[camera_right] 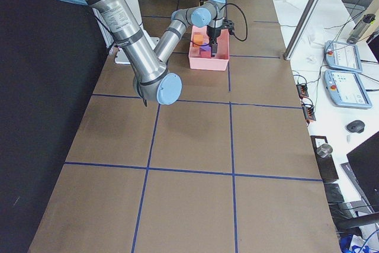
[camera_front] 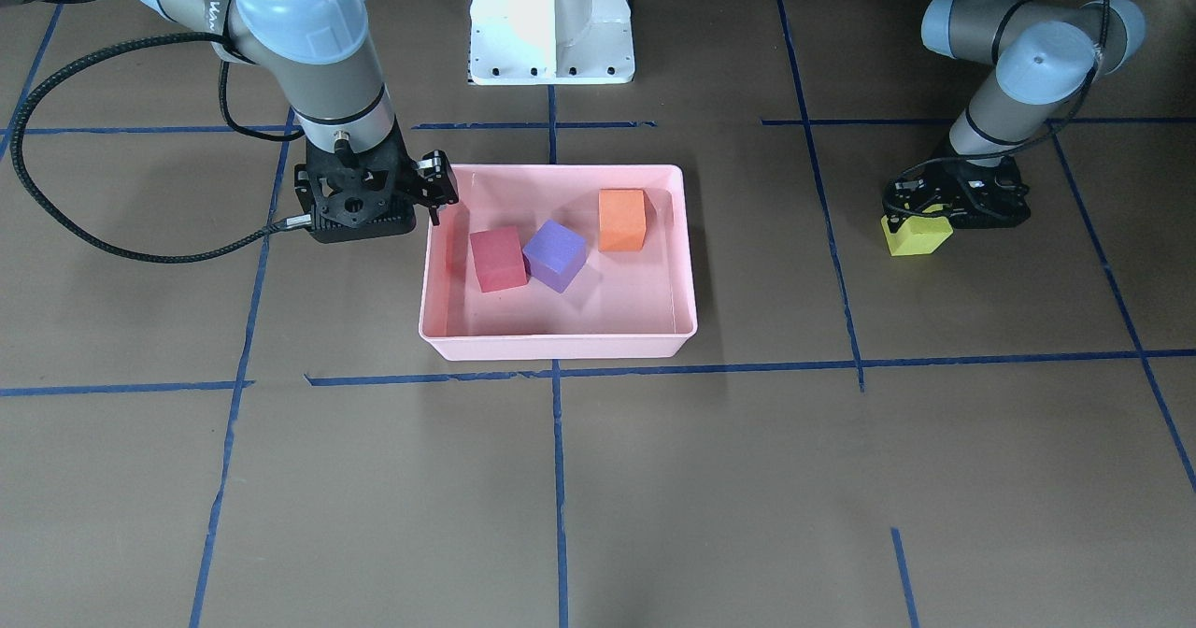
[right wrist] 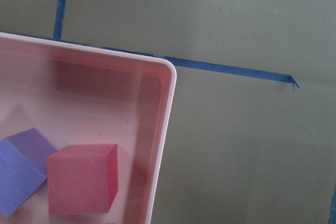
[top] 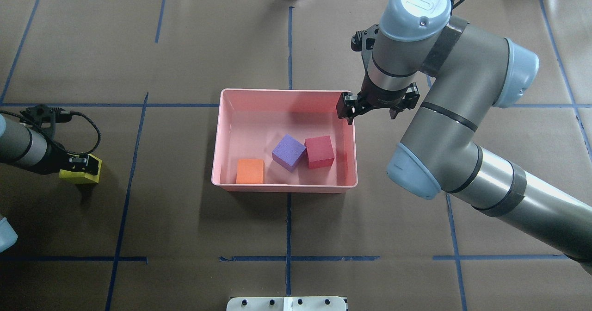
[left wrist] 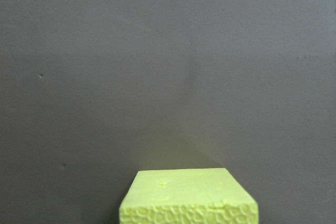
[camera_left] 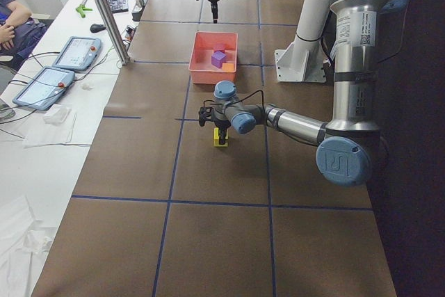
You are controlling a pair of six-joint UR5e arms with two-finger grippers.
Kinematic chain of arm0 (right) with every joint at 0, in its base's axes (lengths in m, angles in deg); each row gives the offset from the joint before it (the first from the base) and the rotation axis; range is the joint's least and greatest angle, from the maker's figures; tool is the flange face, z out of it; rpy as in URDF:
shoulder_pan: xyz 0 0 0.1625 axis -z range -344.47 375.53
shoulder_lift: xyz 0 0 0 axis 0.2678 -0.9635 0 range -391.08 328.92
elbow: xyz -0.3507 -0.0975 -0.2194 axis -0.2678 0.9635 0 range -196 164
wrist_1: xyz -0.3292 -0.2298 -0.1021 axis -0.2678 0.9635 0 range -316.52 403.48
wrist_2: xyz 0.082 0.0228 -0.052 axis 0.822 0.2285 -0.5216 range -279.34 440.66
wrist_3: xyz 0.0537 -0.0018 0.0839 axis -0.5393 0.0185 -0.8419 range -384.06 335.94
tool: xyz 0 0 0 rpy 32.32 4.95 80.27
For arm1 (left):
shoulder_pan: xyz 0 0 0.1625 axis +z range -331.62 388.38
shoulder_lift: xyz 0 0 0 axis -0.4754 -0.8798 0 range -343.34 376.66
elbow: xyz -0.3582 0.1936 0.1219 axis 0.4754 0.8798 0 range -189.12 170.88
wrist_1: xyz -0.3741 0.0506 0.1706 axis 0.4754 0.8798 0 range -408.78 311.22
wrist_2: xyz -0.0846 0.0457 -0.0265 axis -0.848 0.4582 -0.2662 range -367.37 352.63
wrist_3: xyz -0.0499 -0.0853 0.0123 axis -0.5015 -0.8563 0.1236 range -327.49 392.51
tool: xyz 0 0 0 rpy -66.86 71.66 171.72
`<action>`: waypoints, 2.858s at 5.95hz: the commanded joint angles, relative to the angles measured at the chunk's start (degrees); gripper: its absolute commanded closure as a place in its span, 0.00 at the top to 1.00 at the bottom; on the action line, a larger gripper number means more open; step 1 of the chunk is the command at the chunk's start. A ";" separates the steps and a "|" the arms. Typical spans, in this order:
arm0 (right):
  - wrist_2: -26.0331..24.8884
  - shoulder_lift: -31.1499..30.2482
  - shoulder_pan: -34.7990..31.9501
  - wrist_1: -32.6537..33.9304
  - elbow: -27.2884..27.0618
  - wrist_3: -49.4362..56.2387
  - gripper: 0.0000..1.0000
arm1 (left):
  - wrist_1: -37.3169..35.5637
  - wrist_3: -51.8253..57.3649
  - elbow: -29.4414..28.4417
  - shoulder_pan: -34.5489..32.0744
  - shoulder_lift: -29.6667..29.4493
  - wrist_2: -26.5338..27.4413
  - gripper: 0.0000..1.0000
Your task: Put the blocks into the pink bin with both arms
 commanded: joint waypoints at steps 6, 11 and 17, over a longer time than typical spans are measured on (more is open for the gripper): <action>11.85 -12.96 -20.71 -0.27 -0.14 39.13 1.00 | -43.41 -12.01 14.43 0.62 -33.70 -5.56 0.53; 14.51 -23.43 -30.85 -0.27 -2.25 56.67 1.00 | -45.57 -5.29 12.45 0.84 -37.35 -1.34 1.00; 14.69 -40.75 -46.06 -0.18 -3.92 62.76 1.00 | -45.69 60.63 7.25 -31.56 -11.58 -10.48 1.00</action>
